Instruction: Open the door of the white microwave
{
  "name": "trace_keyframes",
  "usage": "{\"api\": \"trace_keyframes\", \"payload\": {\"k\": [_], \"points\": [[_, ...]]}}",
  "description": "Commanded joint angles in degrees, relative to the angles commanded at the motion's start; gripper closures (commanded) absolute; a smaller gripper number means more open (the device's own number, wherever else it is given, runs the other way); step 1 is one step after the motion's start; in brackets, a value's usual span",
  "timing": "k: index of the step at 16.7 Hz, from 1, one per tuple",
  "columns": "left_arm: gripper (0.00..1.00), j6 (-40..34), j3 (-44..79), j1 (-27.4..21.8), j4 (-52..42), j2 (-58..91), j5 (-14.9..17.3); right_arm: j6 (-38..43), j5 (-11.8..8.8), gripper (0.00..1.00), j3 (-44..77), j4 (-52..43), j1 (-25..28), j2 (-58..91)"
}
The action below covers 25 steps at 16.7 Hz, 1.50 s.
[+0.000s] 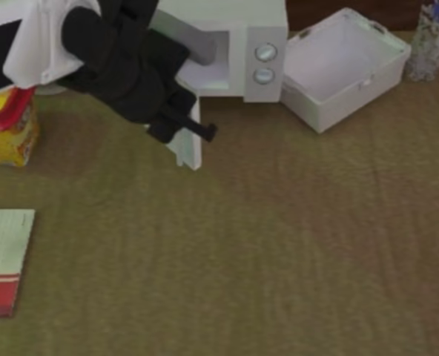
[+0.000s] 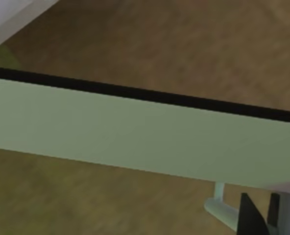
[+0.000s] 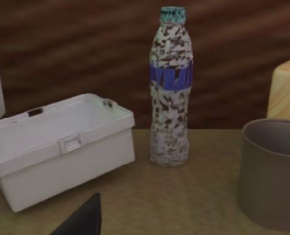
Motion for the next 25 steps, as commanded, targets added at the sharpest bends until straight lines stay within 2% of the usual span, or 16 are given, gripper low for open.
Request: {"api": "trace_keyframes", "payload": {"k": [7,25], "points": [[1.0,8.17,-2.56,3.29,-0.86,-2.41,4.11,0.0,0.0,0.0,0.0,0.0,0.0,0.0],[1.0,8.17,-2.56,3.29,-0.86,-2.41,4.11,0.0,0.0,0.0,0.0,0.0,0.0,0.0]]}}
